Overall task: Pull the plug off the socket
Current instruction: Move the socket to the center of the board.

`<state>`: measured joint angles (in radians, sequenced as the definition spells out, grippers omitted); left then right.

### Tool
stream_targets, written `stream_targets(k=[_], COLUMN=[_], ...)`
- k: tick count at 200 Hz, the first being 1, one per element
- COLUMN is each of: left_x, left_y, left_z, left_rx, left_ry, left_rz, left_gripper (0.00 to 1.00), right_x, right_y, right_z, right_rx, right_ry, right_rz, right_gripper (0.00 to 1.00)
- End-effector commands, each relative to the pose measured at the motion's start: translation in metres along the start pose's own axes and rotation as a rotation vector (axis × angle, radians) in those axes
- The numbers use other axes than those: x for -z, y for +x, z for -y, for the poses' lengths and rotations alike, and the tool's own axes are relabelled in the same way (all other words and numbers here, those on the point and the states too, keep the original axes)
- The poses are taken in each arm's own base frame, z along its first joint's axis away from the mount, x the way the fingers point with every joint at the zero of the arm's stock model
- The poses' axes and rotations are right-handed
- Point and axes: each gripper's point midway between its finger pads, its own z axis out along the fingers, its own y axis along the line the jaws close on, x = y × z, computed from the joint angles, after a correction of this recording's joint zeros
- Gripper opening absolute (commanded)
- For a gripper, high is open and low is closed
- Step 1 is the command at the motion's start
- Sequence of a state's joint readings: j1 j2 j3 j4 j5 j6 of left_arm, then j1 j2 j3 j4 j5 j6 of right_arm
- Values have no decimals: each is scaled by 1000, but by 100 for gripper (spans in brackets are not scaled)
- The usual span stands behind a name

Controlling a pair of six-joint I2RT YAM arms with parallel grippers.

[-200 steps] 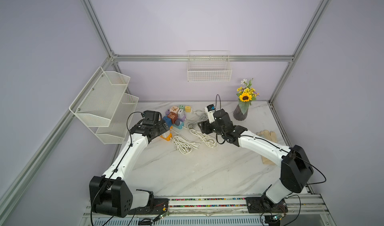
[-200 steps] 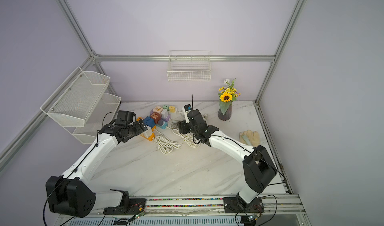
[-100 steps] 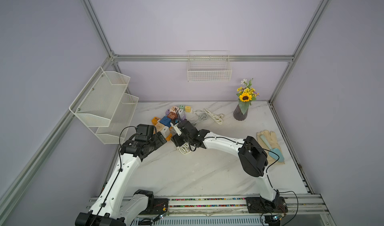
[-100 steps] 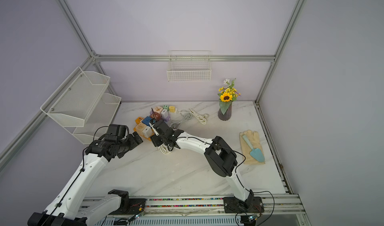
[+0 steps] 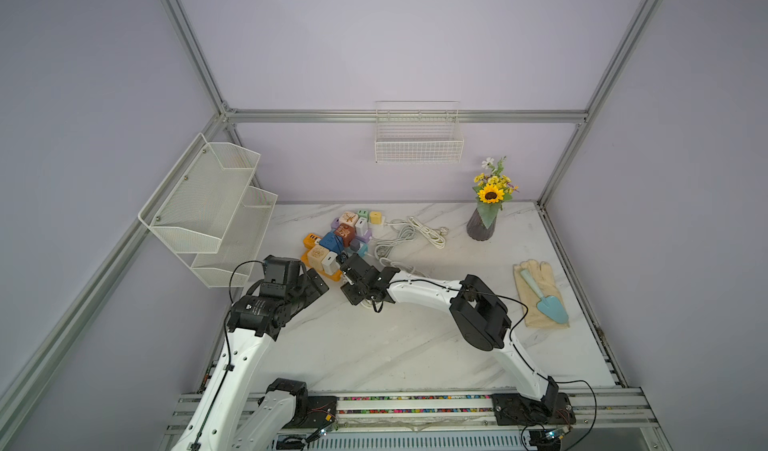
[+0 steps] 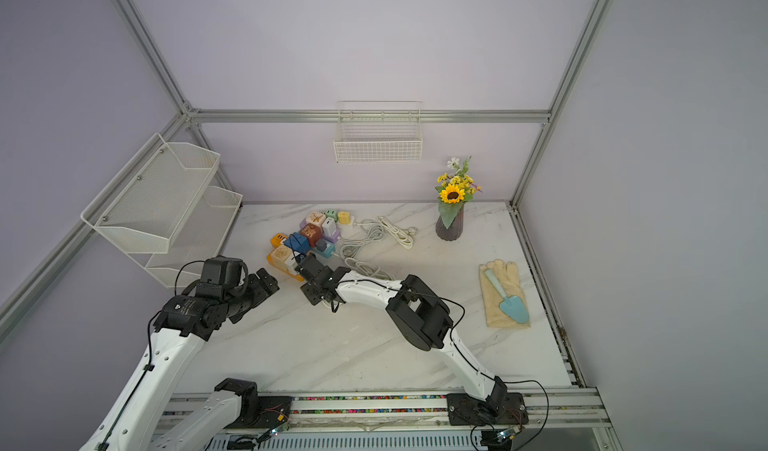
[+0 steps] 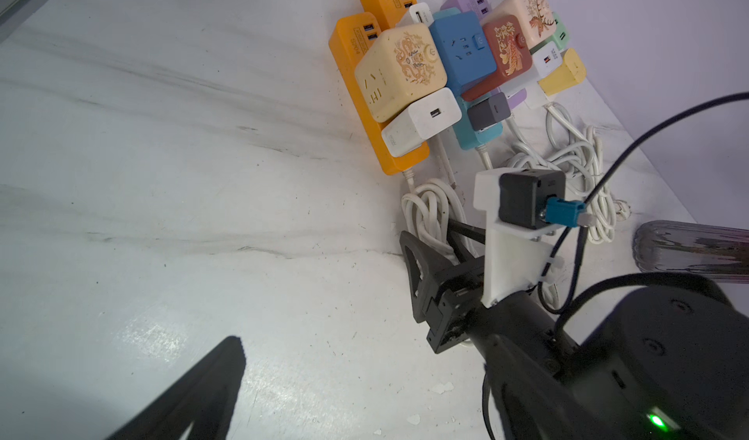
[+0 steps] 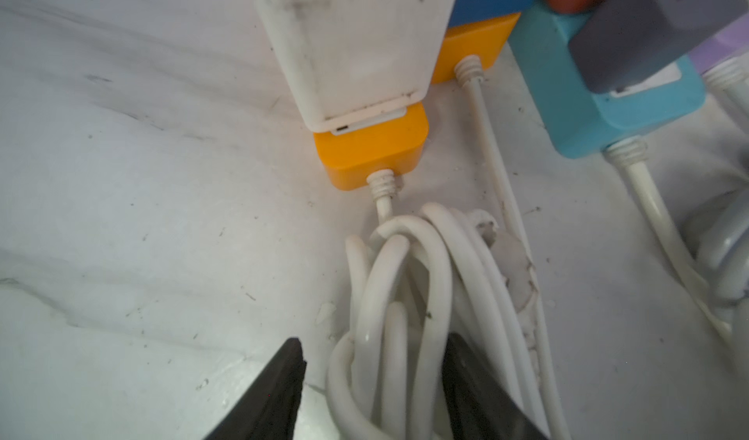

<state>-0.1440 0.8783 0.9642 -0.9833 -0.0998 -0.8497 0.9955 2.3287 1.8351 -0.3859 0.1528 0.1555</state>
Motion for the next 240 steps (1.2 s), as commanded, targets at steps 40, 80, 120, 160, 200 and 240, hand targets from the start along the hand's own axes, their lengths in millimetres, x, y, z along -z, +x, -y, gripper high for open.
stream_targets(k=[40, 80, 120, 160, 200, 240], left_x=[8, 12, 9, -1, -18, -39], left_y=[-3, -9, -11, -11, -5, 8], left_z=[2, 10, 16, 16, 7, -3], left_rx=[-18, -11, 31, 113, 259, 381], left_ry=[16, 38, 46, 15, -57, -154], left_rz=[13, 19, 6, -14, -46, -99], left_gripper=[95, 94, 95, 93, 87, 84], right_x=[-18, -13, 10, 54, 75, 89], right_y=[30, 31, 37, 63, 107, 130], right_z=[-1, -2, -3, 4, 16, 27], right_rx=[10, 28, 77, 134, 175, 190], right_ry=[73, 66, 23, -19, -14, 7], right_rz=[-118, -112, -99, -81, -156, -197], right_gripper=[56, 47, 26, 24, 24, 24])
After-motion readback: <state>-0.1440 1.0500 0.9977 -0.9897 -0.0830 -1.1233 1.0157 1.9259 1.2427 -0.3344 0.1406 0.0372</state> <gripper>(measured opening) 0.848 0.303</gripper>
